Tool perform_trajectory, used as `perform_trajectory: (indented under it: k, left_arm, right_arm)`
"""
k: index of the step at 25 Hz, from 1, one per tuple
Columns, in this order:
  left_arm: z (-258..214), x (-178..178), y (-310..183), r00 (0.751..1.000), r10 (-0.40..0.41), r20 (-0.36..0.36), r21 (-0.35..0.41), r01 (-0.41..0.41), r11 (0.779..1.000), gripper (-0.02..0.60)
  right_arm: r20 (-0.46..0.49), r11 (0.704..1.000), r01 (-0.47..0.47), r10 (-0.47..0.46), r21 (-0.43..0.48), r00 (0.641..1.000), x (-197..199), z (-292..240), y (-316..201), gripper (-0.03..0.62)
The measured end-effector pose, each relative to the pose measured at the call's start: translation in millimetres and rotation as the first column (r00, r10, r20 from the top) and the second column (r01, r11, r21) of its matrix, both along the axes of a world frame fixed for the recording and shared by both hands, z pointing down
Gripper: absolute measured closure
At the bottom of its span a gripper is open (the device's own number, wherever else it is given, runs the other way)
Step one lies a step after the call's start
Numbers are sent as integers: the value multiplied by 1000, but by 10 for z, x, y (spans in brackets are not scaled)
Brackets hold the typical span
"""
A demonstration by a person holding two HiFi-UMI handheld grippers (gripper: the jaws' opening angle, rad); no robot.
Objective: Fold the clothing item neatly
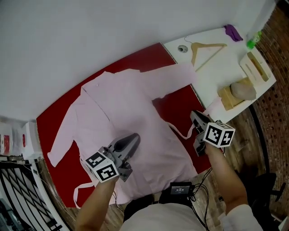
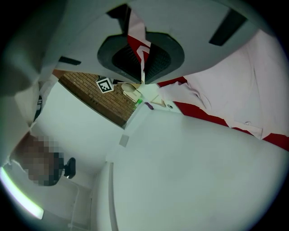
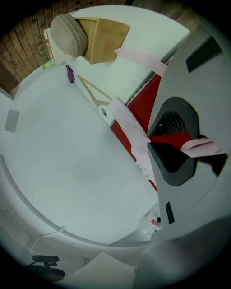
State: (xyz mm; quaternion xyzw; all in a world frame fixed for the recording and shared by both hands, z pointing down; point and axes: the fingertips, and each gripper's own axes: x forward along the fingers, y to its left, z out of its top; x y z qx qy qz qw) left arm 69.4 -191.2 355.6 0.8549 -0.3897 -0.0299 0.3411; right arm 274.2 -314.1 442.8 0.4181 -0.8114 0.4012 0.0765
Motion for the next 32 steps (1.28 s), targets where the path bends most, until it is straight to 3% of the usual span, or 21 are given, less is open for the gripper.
perform_trajectory:
  k: [4, 10, 16, 21, 25, 29, 31, 32]
  left_arm:
    - [120, 90, -345, 999, 34, 36, -3, -34, 999, 578]
    - [256, 225, -775, 993, 76, 93, -11, -75, 997, 578]
    - [329, 326, -1101, 977, 106, 186, -22, -104, 994, 578]
    - [352, 404, -1290, 966, 134, 223, -33, -129, 991, 575]
    - [335, 479, -1391, 960, 150, 236, -32, -146, 989, 574]
    - [359, 525, -1413, 958, 158, 238, -42, -153, 987, 574]
    - [382, 530, -1415, 961, 155, 230, -53, -147, 988, 574]
    - [390, 531, -1416, 963, 153, 224, -58, -144, 988, 574]
  right_arm:
    - [-60, 999, -41, 41, 8, 997, 148, 190, -389, 510]
    - [-109, 992, -124, 126, 27, 986, 315, 313, -1060, 499]
    - [-107, 962, -261, 252, -79, 962, 425, 643, -1570, 462]
    - [-67, 924, -338, 331, -177, 941, 411, 870, -1776, 444]
    - [-83, 905, -359, 349, -229, 933, 338, 920, -1925, 444]
    - [-81, 860, -407, 403, -309, 912, 337, 986, -2054, 450]
    - [-93, 860, -400, 391, -316, 915, 318, 990, -2081, 528]
    - [-104, 876, -386, 372, -289, 922, 303, 962, -2093, 554]
